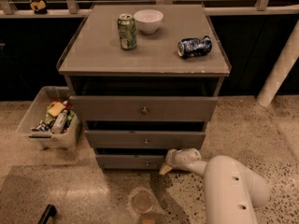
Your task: Open bottom drawer
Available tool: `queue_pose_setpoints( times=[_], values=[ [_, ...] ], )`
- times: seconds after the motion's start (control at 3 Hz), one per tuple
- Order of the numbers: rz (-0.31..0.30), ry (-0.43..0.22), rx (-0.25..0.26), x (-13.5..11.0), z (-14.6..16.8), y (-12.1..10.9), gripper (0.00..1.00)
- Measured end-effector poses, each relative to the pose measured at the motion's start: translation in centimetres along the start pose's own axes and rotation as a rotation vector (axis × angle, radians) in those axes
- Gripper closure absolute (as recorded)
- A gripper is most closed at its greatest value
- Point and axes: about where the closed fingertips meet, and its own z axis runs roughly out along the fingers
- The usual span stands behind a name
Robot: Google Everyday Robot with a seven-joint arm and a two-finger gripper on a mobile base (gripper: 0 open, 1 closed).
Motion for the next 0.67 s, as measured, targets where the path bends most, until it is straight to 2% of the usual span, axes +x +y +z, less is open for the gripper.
queue_pose_setpoints(
  times=[0.33, 0.67],
  values=[
    [0.018, 0.001, 0.016, 1.65, -0.26, 1.77, 0.0],
    [0.018, 0.001, 0.016, 1.64, -0.25, 1.78, 0.0]
  ],
)
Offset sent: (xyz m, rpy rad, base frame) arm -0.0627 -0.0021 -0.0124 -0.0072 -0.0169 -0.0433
